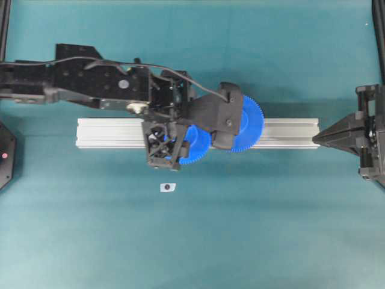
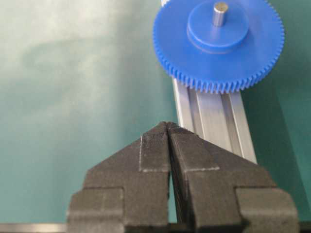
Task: Find the location of the shaft and insert the small gear.
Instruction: 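Lift the gear and carry it toward the empty shaft on the rail, then align the gear's bore with the metal shaft beside the large gear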
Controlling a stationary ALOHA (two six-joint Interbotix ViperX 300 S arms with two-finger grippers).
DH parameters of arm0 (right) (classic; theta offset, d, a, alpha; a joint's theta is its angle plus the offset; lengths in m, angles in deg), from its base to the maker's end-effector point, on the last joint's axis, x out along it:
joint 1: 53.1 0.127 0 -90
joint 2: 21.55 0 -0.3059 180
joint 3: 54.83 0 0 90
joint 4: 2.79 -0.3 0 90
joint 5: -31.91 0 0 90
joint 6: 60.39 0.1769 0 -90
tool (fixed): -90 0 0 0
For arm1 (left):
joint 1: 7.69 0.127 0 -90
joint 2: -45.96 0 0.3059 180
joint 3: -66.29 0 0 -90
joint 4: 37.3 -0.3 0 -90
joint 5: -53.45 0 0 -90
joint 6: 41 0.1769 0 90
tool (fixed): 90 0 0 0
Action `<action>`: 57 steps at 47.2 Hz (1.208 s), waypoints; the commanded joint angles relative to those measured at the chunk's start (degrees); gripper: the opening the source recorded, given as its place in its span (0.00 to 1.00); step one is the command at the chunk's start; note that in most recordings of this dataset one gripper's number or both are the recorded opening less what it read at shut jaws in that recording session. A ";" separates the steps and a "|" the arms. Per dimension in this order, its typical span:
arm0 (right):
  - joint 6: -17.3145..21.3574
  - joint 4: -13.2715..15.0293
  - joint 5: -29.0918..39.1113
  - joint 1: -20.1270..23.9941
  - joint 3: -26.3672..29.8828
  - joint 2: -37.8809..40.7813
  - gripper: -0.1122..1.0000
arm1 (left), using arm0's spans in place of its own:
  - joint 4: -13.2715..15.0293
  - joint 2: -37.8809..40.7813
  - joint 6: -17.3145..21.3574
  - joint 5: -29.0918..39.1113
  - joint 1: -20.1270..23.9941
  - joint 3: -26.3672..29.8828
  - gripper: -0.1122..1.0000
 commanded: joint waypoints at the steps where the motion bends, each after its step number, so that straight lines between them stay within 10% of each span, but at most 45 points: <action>1: 0.53 -0.09 -0.53 -0.09 0.53 0.35 0.12 | -0.26 -0.53 0.18 -0.26 0.44 2.11 0.68; 57: 0.62 -0.09 -0.53 -0.09 0.53 0.35 0.12 | -0.26 1.58 0.53 -4.04 2.99 -4.39 0.68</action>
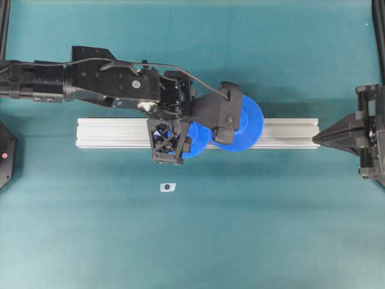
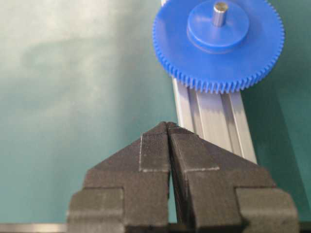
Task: Find the location of the shaft and insert the small gear.
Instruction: 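Align the gear's bore with the metal shaft beside the large gear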
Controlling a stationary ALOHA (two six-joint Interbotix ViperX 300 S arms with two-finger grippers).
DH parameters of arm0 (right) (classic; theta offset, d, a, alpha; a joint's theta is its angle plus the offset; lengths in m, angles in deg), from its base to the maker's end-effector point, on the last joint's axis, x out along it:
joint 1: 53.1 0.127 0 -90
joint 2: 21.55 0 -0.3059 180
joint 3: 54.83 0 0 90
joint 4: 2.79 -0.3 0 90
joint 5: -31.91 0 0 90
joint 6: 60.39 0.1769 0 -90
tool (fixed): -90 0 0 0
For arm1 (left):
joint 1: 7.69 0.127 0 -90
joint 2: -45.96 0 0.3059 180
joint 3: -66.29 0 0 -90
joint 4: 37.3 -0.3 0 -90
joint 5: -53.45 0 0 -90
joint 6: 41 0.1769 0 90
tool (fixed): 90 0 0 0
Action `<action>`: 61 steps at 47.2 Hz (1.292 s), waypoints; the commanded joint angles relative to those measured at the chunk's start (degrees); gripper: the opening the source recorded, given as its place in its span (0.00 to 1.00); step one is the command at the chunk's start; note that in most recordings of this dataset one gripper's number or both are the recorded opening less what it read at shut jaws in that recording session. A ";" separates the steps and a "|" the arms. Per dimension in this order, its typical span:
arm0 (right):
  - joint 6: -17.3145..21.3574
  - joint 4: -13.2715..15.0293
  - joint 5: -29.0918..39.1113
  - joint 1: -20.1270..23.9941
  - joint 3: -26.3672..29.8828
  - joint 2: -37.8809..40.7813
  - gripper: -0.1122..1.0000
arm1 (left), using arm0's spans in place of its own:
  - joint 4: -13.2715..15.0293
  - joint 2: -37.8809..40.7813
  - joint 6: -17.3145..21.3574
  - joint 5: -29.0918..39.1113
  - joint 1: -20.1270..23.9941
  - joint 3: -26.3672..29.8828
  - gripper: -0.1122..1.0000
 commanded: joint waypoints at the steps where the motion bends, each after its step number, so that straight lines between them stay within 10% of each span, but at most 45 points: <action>1: 0.53 -0.18 -0.53 -0.09 0.62 0.35 0.12 | -0.26 -0.97 -0.18 0.35 0.88 -0.79 0.68; 61: 0.53 -0.09 -0.53 -0.09 0.44 0.26 0.12 | -0.26 0.62 0.18 1.58 -0.09 0.26 0.68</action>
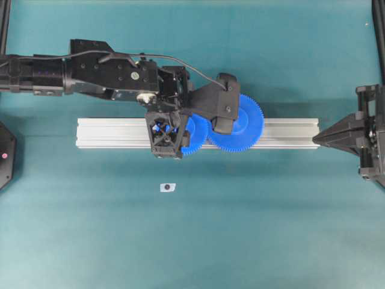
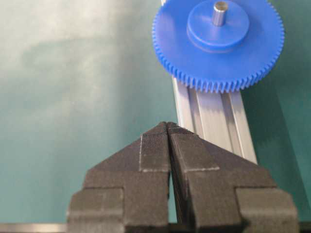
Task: Find the location of the shaft and insert the small gear.
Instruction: 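Align the gear's bore with the metal shaft beside the large gear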
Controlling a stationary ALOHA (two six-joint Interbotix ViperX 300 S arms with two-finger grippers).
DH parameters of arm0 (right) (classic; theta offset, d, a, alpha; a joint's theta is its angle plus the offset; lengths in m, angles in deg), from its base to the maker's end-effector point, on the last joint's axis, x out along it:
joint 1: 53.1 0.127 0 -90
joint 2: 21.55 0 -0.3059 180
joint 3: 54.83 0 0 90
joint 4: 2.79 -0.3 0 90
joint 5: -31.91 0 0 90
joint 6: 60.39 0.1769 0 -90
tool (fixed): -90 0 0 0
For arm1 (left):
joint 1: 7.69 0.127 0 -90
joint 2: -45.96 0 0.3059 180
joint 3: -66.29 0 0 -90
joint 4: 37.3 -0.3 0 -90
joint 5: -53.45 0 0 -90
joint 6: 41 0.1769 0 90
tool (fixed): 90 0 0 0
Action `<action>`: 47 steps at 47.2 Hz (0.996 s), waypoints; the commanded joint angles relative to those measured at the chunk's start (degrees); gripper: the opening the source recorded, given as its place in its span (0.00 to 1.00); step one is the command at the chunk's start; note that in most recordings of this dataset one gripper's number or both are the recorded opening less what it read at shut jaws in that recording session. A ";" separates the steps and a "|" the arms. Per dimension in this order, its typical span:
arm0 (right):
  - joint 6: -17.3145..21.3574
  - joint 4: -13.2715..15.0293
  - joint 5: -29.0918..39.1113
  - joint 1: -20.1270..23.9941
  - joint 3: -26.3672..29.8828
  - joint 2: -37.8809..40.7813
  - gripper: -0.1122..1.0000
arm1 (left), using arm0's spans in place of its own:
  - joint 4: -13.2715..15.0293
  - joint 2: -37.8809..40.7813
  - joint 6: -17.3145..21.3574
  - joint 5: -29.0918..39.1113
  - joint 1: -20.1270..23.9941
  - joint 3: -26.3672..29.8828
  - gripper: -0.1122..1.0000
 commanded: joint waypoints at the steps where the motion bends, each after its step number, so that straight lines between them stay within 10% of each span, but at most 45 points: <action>1: 0.62 -0.09 -0.35 -0.09 0.53 0.26 0.12 | -0.35 0.00 0.18 0.88 -0.97 -0.26 0.68; 47: 0.62 -0.09 -0.44 0.00 0.62 0.26 0.12 | -0.44 -3.08 0.09 -2.20 1.93 -0.18 0.68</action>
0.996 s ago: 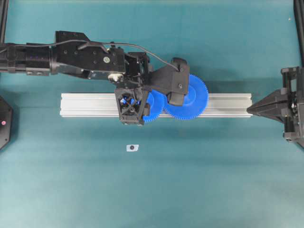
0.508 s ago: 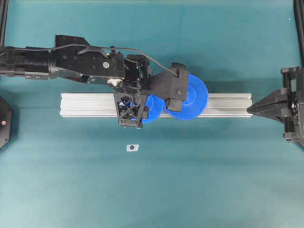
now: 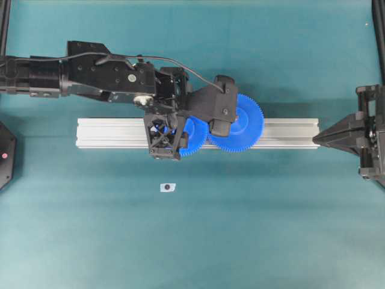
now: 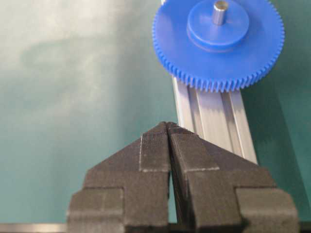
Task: Find the location of the shaft and insert the small gear.
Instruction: 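Align the gear's bore with the metal shaft beside the large gear, then push the gear onto the shaft and open the left gripper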
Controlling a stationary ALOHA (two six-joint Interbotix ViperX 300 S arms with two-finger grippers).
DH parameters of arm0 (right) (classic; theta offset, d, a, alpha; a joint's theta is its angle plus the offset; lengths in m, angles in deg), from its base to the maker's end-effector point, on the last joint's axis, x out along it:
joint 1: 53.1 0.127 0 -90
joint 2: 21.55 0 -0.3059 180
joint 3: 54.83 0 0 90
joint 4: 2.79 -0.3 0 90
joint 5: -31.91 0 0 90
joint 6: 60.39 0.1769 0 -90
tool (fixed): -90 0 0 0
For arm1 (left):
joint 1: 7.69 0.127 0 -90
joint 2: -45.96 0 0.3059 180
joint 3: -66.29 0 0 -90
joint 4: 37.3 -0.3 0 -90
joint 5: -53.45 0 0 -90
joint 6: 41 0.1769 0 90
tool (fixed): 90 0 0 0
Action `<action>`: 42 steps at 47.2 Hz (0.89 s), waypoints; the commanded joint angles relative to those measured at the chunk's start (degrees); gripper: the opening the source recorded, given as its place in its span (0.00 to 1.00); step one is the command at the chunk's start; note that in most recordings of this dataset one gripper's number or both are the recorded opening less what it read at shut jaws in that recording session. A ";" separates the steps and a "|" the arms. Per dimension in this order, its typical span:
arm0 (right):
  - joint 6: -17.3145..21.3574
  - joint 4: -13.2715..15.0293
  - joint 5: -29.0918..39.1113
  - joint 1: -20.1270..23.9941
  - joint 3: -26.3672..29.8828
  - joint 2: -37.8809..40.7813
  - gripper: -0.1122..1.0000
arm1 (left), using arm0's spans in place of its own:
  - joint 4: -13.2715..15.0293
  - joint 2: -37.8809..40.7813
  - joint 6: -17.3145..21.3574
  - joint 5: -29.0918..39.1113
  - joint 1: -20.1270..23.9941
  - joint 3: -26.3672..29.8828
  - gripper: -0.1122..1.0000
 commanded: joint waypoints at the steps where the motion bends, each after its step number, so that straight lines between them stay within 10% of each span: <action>1: 0.53 -0.09 -0.44 -0.09 0.53 0.35 0.12 | -0.35 -1.67 -0.18 -0.88 1.41 1.05 0.68; 15: 0.53 -0.09 -0.44 -0.09 0.53 0.35 0.12 | -0.35 -2.46 -0.18 -1.58 0.44 1.41 0.82; 42: 1.14 -0.09 -0.44 0.00 0.53 0.35 0.12 | -0.44 -4.83 -1.58 -1.41 -0.53 0.88 0.78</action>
